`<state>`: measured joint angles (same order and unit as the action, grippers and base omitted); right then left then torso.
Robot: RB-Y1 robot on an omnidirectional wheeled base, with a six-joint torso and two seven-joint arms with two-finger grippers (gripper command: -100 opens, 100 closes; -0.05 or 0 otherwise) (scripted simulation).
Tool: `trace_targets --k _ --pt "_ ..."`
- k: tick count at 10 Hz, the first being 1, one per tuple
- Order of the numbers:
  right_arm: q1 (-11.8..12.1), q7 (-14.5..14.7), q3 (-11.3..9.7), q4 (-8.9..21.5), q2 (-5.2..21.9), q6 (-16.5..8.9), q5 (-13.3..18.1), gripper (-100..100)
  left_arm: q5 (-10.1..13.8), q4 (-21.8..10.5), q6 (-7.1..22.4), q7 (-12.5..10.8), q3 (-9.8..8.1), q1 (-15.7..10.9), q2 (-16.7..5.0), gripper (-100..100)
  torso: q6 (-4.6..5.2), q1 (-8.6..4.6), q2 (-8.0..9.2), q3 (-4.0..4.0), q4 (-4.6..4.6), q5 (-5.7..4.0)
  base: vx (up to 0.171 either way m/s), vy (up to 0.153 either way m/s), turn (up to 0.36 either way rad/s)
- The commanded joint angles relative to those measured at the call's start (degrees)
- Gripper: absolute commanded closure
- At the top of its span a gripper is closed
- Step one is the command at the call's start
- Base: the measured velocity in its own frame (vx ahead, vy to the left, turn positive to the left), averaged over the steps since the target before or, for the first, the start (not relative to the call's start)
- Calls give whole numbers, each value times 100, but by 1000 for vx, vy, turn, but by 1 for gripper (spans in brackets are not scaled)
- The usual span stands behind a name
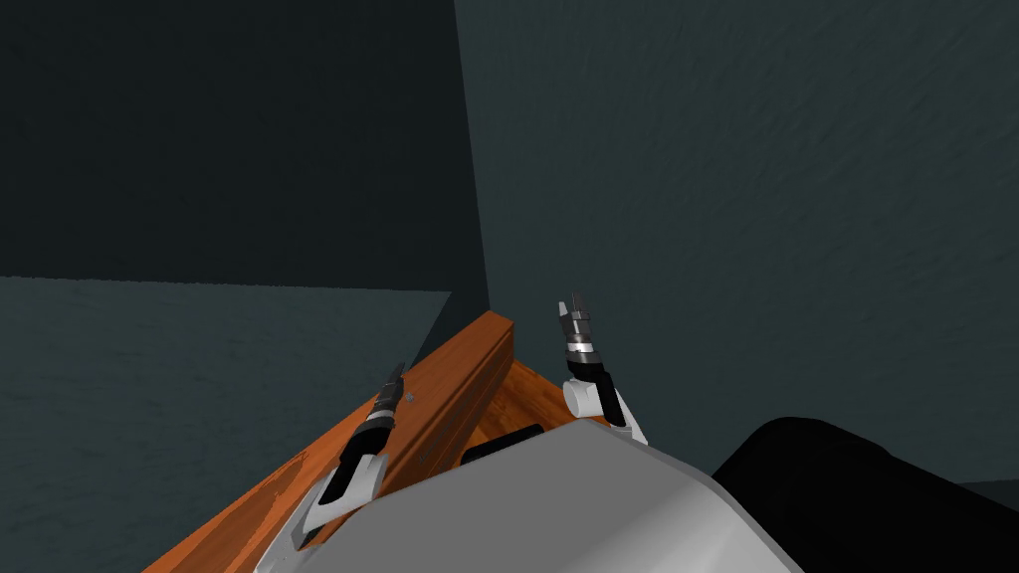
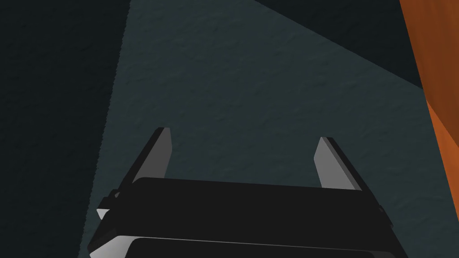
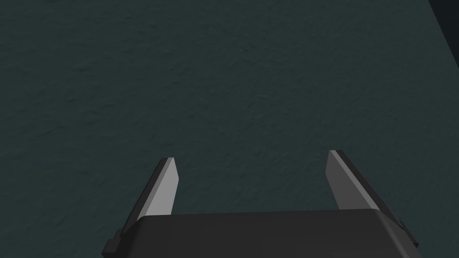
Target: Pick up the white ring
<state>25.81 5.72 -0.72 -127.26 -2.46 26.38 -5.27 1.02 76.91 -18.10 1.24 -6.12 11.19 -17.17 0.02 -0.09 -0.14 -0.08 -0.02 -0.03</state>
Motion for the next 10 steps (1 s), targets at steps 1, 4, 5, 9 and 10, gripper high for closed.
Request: trace_targets --k 1,4,5,9,10 --pt "0 0 0 0 0 0 0 0 25 -235 125 -35 -50 -34 -59 -100 0 0 0 0 0 0 32 -25 -6" --pt "0 0 0 0 0 0 0 0 104 -721 514 -102 -258 -261 -205 -100 -1 1 2 1 0 0 35 -30 -16" --pt "0 0 0 0 0 0 0 0 104 -918 514 -102 -258 -261 -205 -100 0 -1 -1 -1 0 0 34 -27 -15" --pt "0 0 0 0 0 0 0 0 193 -1566 914 -171 -470 -487 -354 -100 1 3 -1 -1 0 1 35 -24 -25" --pt "0 0 0 0 0 0 0 0 240 -1874 1107 -206 -575 -599 -430 -100 -1 4 1 0 0 0 41 -29 -34"
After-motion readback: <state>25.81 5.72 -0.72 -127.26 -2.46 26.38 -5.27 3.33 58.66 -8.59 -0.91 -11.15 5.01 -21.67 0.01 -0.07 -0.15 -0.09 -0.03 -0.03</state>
